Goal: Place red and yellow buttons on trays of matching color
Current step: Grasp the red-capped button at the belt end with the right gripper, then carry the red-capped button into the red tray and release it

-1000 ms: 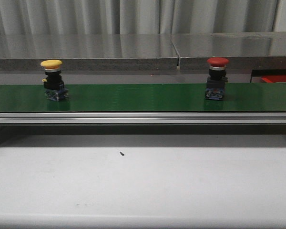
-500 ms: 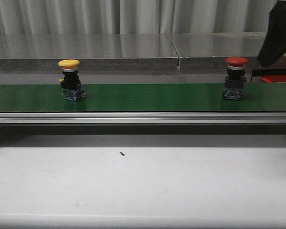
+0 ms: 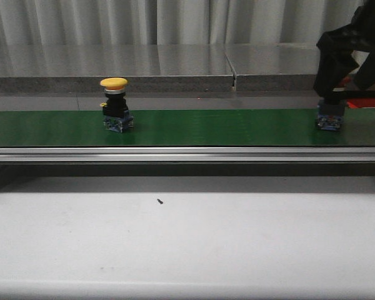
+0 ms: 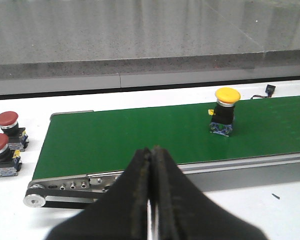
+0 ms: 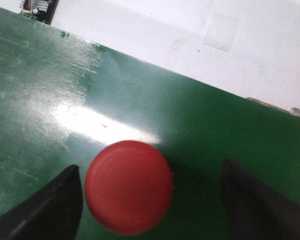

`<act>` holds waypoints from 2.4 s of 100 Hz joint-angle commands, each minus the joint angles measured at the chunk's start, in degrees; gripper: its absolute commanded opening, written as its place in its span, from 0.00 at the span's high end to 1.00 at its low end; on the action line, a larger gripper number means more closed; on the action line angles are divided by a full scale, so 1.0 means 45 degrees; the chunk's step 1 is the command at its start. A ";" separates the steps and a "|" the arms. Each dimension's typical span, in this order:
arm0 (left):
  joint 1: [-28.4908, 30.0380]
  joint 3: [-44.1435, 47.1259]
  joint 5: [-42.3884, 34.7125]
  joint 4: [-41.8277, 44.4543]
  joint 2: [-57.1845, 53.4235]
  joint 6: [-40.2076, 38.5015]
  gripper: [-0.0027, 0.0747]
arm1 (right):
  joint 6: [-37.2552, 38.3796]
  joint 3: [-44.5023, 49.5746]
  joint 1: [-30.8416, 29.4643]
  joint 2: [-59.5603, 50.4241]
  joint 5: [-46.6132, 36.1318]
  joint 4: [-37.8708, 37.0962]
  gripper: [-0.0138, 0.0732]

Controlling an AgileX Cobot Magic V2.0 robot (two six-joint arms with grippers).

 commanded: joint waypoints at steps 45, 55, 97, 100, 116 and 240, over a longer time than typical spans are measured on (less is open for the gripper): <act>-0.0115 -0.0334 -0.0854 -0.0259 0.0019 -0.0045 0.99 | 0.0590 -0.2907 -0.1226 0.0042 0.0677 -0.0057 0.68; -0.0115 -0.0334 -0.0854 -0.0259 0.0019 -0.0045 0.99 | 0.0724 -0.4136 -0.2033 0.0586 0.0691 -0.0057 0.68; -0.0115 -0.0334 -0.0854 -0.0259 0.0019 -0.0045 0.99 | 0.1662 -0.9557 -0.4062 0.5030 0.1394 -0.0152 0.68; -0.0115 -0.0334 -0.0854 -0.0259 0.0019 -0.0045 0.99 | 0.1698 -0.9836 -0.4083 0.5287 0.1456 -0.0203 0.68; -0.0115 -0.0334 -0.0854 -0.0259 0.0019 -0.0045 0.99 | 0.1736 -1.0915 -0.4092 0.6433 0.1443 -0.0758 0.68; -0.0115 -0.0334 -0.0854 -0.0259 0.0019 -0.0045 0.99 | 0.2049 -1.2953 -0.4052 0.7112 0.2234 -0.0541 0.22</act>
